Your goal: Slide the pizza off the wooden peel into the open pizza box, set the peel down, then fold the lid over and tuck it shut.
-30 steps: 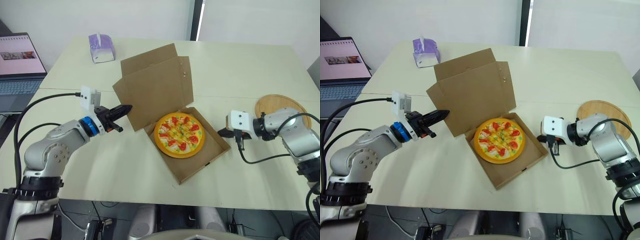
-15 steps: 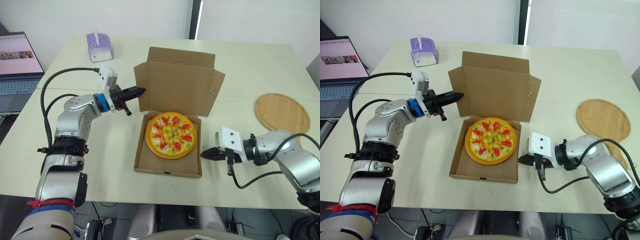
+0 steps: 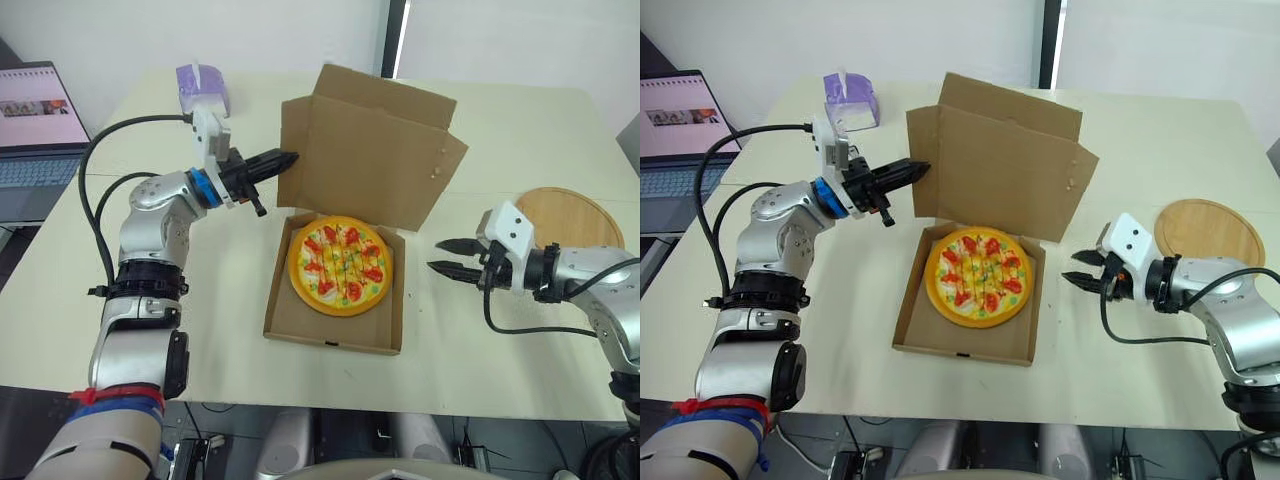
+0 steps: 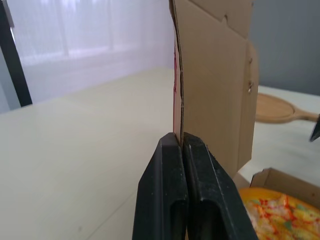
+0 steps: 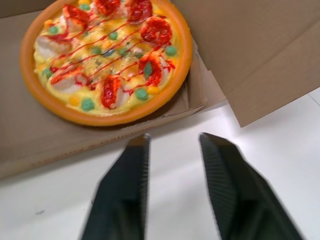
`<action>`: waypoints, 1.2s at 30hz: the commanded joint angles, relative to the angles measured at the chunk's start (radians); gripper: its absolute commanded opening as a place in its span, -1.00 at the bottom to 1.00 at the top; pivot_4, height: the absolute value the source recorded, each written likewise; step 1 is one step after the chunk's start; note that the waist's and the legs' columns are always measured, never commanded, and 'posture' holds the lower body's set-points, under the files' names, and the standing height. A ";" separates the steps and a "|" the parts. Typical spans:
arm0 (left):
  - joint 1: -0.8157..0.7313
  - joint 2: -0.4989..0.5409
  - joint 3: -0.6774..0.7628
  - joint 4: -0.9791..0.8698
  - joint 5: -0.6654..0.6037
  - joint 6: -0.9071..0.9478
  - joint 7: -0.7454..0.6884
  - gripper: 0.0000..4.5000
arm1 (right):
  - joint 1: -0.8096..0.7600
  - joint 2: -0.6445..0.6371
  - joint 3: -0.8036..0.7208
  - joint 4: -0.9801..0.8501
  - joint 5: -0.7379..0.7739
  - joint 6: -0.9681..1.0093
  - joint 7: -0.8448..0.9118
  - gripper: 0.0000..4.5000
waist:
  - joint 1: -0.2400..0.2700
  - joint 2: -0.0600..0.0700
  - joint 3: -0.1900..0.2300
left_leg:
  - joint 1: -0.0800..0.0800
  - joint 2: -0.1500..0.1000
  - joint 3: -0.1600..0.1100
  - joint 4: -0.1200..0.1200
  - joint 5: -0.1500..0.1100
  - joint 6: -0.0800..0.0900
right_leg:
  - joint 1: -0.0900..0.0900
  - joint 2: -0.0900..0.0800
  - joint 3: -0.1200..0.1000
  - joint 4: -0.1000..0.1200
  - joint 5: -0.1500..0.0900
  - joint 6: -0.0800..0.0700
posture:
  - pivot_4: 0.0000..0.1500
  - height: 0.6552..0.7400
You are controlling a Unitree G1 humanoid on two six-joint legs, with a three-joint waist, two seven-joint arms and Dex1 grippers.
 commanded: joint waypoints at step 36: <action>-0.077 0.015 0.115 0.024 -0.045 0.319 0.080 0.04 | -0.104 0.001 -0.063 -0.115 0.334 0.092 -0.043 1.00 | -0.010 0.000 0.000 | 0.000 -0.001 0.000 0.000 0.000 0.001 | 0.000 0.000 0.000 0.001 0.000 0.000 | 1.00 0.65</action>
